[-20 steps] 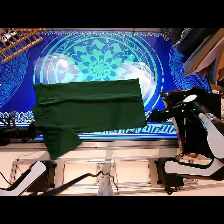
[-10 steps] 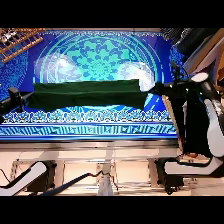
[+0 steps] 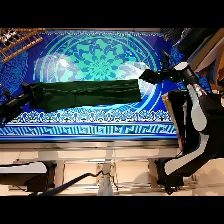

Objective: Fold the clothes and pants, and hang the long-sleeved shirts on hangers.

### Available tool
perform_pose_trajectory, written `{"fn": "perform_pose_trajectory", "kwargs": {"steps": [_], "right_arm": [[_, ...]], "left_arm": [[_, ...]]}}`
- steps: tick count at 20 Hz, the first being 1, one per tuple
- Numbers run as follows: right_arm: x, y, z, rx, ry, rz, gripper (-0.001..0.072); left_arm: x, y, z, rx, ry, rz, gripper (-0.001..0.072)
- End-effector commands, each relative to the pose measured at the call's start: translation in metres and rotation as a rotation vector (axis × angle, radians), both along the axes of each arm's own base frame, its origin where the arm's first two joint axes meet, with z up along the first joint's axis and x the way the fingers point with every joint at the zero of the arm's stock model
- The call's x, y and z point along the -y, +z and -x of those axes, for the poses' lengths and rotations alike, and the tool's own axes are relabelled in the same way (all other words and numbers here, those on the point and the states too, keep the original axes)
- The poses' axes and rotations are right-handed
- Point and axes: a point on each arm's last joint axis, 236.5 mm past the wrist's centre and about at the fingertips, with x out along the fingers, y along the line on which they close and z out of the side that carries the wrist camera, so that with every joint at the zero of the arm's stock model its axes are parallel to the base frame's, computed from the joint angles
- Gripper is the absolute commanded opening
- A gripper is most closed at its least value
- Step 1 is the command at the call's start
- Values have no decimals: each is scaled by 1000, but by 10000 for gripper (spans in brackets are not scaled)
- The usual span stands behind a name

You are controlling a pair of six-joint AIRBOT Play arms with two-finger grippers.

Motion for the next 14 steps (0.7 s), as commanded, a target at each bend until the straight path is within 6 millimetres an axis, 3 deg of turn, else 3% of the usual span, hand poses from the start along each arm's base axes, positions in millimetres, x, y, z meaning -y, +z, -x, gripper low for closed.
{"fn": "perform_pose_trajectory", "kwargs": {"steps": [1,3,5,8,10,11,12,14], "right_arm": [[28,-21,45,-189,59,4,569],[29,-31,64,-246,83,-20,654],[10,-38,68,-241,118,-77,699],[-18,-49,56,-207,131,-128,698],[-40,-55,51,-179,159,-152,694],[-53,-56,46,-160,170,-170,647],[-62,-57,40,-139,174,-163,538],[-69,-52,31,-100,191,-126,90]], "left_arm": [[-9,36,3,203,-81,-141,567],[-4,63,9,289,-132,-236,558],[13,78,16,329,-214,-346,558],[39,82,29,341,-346,-467,558],[53,69,36,316,-427,-513,558],[58,60,38,293,-465,-547,557],[63,52,38,274,-491,-584,542],[72,39,34,246,-523,-656,358]]}}
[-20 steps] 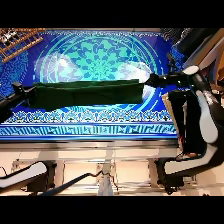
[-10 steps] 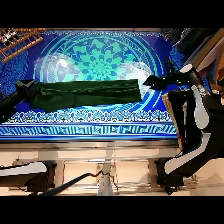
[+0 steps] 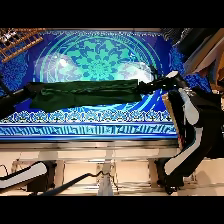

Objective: Fold the clothes and pants, and hang the long-sleeved shirts on hangers.

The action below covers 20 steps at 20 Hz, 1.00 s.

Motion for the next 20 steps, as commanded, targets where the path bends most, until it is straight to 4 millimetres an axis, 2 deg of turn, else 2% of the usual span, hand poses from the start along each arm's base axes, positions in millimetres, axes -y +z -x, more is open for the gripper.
{"fn": "perform_pose_trajectory", "kwargs": {"steps": [1,2,3,4,5,6,7,9,10,11,12,15,17,18,20], "right_arm": [[-16,10,-9,60,52,23,15],[0,10,-3,32,63,111,14],[30,11,1,12,40,247,13],[68,21,3,16,7,405,12],[102,42,3,47,-30,527,12],[131,73,3,102,-65,618,12],[151,106,5,157,-108,660,12],[167,162,13,230,-168,672,11],[164,182,15,255,-177,663,11],[144,199,16,280,-162,616,11],[112,213,15,307,-137,539,11],[-17,235,6,394,-79,344,11],[-126,231,11,450,-28,241,11],[-176,223,16,469,-10,194,11],[-270,192,29,517,26,115,12]], "left_arm": [[15,-25,0,-30,-62,-179,293],[21,-31,0,-35,-82,-220,214],[30,-38,5,-47,-128,-260,105],[41,-45,11,-69,-175,-285,2],[52,-54,19,-103,-219,-316,4],[60,-64,25,-140,-251,-341,4],[68,-75,31,-175,-283,-363,4],[87,-93,36,-227,-320,-361,3],[100,-99,38,-245,-339,-338,4],[113,-106,39,-256,-369,-329,4],[123,-110,40,-261,-397,-329,4],[139,-103,30,-232,-430,-337,4],[138,-92,23,-210,-437,-332,4],[137,-86,23,-208,-451,-317,4],[135,-72,33,-227,-492,-263,4]]}}
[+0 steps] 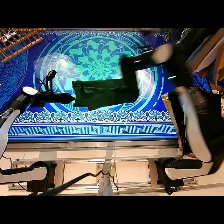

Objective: Fold the clothes and pants, and hang the long-sleeved shirts on hangers.

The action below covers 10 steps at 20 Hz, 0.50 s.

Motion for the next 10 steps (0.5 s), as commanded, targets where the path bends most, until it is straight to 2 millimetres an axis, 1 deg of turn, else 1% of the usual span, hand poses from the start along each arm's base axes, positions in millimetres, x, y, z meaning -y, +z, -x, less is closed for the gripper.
{"fn": "perform_pose_trajectory", "kwargs": {"steps": [1,2,3,4,5,6,7,8,9,10], "right_arm": [[-163,-37,29,68,69,-172,13],[-188,-66,38,48,88,-169,15],[-202,-99,48,11,105,-150,54],[-207,-123,57,-37,115,-130,283],[-205,-136,65,-74,140,-97,418],[-197,-134,66,-87,162,-68,427],[-182,-120,60,-75,181,-45,427],[-161,-100,45,-42,173,-23,427],[-124,-80,25,-16,133,14,427],[-81,-68,10,-30,85,59,428]], "left_arm": [[-1,21,15,-70,-36,80,4],[-6,26,22,-110,-26,113,4],[-11,30,28,-141,-16,137,4],[-15,33,31,-151,-15,150,4],[-20,35,31,-151,-6,152,3],[-25,37,30,-143,5,149,3],[-27,39,29,-136,11,149,3],[-27,41,29,-129,11,147,3],[-27,44,29,-122,9,145,4],[-24,47,29,-115,3,145,3]]}}
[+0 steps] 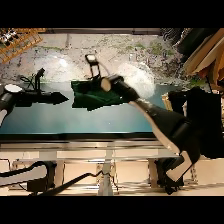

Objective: Fold the clothes and pants, and hang the long-sleeved shirts on hangers.

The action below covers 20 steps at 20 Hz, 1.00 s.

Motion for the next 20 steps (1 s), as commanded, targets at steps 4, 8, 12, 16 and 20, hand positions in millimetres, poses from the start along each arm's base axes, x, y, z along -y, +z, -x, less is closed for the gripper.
{"fn": "perform_pose_trajectory", "kwargs": {"steps": [4,8,12,16,20], "right_arm": [[240,19,-29,-196,-222,215,524],[276,-20,-15,-377,-248,-67,583],[258,-64,-28,-449,-164,-348,638],[225,-90,-39,-519,-26,-490,639],[183,-94,-37,-547,143,-492,550]], "left_arm": [[12,12,7,11,-37,15,4],[30,18,6,20,-52,50,4],[46,33,2,31,-40,126,5],[52,33,4,30,-54,126,5],[58,33,7,29,-70,126,4]]}}
